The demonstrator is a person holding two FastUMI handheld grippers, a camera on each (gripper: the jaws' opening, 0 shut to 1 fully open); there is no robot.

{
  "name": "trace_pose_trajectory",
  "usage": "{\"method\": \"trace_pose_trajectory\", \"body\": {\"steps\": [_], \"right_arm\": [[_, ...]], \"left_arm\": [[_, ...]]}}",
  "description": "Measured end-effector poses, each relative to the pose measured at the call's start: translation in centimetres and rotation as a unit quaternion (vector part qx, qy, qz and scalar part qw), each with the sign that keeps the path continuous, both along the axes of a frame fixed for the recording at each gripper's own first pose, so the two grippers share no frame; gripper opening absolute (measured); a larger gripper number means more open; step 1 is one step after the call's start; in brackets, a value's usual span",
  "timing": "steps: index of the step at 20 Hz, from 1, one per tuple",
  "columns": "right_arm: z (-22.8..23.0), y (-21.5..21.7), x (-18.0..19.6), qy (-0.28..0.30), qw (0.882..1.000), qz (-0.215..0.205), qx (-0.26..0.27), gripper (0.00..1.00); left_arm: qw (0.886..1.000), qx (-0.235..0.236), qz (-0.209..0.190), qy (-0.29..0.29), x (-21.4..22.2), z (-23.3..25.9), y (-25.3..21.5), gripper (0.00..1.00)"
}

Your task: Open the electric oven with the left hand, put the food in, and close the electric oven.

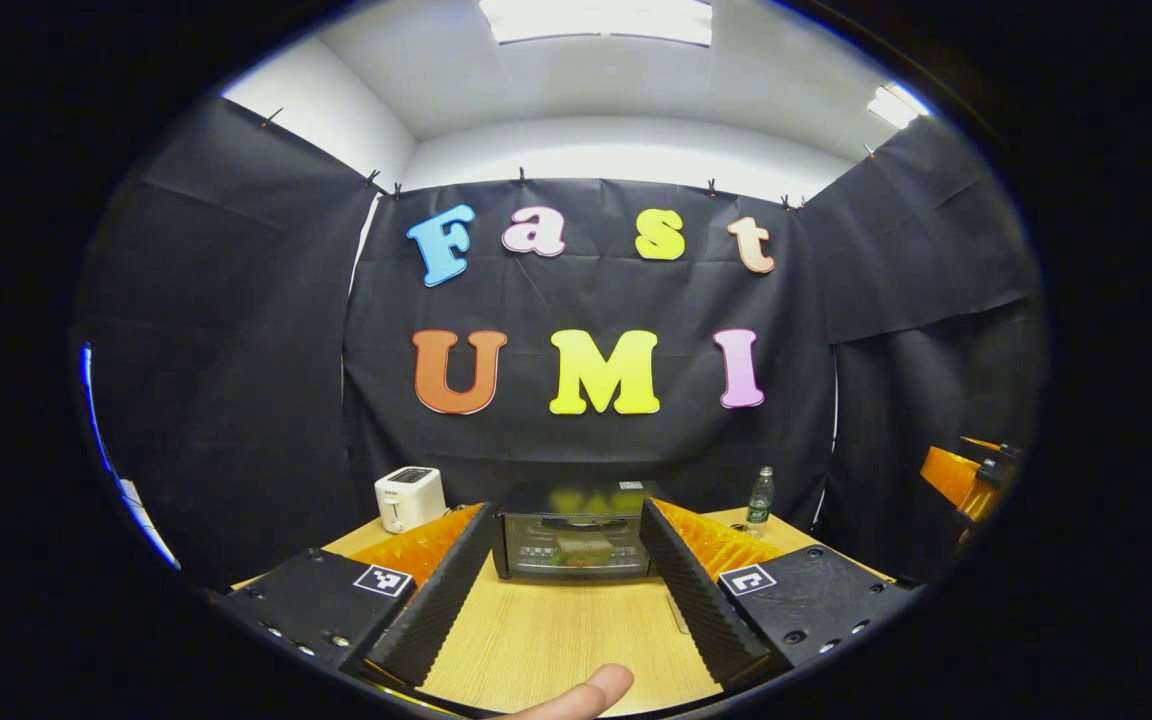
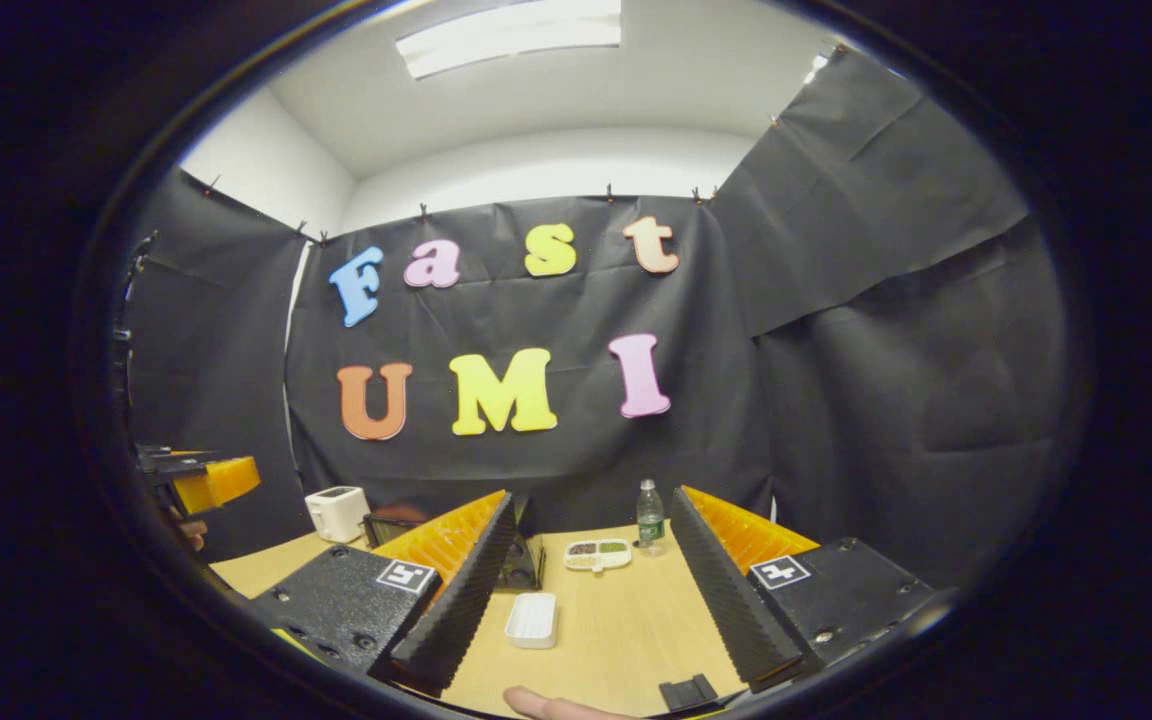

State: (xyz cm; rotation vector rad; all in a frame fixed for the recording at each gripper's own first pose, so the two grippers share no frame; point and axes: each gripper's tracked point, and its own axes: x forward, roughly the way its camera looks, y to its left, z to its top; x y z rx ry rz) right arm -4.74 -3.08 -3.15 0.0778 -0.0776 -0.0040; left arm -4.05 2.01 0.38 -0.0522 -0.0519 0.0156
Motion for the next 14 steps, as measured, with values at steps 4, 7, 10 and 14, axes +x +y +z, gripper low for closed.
{"method": "trace_pose_trajectory", "body": {"steps": [4, 7, 10, 14], "right_arm": [[-0.1, 0.6, -1.5, 0.0, 1.0, 0.003, -0.014, 0.88], [-0.4, 1.0, -1.5, 0.007, 1.0, 0.009, -0.015, 0.99], [-0.6, 1.7, -1.2, 0.012, 1.0, 0.018, -0.015, 0.99], [-1.0, 1.9, -1.0, 0.018, 1.0, 0.02, -0.011, 0.99]], "left_arm": [[1.0, -0.007, 0.008, 0.006, -2.4, -0.8, 0.2, 0.96], [1.0, -0.004, 0.011, 0.015, -2.7, -1.4, -0.2, 0.96], [1.0, -0.006, 0.009, 0.015, -2.8, -1.6, -0.4, 0.96], [1.0, -0.006, 0.013, 0.013, -2.8, -1.7, 0.1, 0.96]]}}
